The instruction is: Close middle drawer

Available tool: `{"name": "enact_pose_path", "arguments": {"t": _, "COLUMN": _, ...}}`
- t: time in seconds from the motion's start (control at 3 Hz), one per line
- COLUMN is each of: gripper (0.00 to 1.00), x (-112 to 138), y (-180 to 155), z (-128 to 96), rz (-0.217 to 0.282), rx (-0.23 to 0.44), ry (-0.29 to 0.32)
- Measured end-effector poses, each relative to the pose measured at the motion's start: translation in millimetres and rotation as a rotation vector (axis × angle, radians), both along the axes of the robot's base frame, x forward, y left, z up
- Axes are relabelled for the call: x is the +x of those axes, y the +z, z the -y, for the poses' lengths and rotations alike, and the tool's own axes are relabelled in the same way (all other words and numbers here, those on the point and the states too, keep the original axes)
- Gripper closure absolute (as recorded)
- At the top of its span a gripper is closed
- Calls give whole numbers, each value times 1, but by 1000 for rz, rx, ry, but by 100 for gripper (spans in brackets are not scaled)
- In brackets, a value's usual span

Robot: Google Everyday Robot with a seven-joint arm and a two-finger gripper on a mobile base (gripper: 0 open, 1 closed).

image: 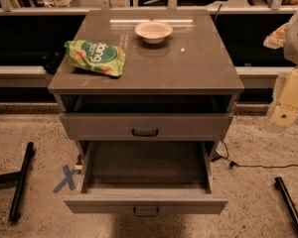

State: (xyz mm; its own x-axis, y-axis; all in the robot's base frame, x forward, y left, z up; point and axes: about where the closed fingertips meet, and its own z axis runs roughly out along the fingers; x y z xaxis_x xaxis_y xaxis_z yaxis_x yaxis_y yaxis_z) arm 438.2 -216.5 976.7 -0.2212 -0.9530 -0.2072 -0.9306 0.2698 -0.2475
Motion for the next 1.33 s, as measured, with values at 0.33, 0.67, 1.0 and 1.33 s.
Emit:
{"name": "enact_pose_path", "arguments": {"t": 0.33, "gripper": 0, "x": 0, "y": 0, "z": 0, "rz": 0, "rx": 0, "ry": 0}}
{"name": "enact_pose_path", "arguments": {"t": 0.67, "gripper": 0, "x": 1, "y": -12, "z": 4, "rz": -17, "rx": 18, "ry": -7}}
{"name": "enact_pose_path", "arguments": {"t": 1.0, "gripper": 0, "x": -5, "y": -62, "z": 1, "rz": -120, "rx": 94, "ry": -26}}
{"name": "enact_pose_path", "arguments": {"t": 1.33, "gripper": 0, "x": -21, "y": -128, "z": -18, "rz": -253, "rx": 175, "ry": -39}}
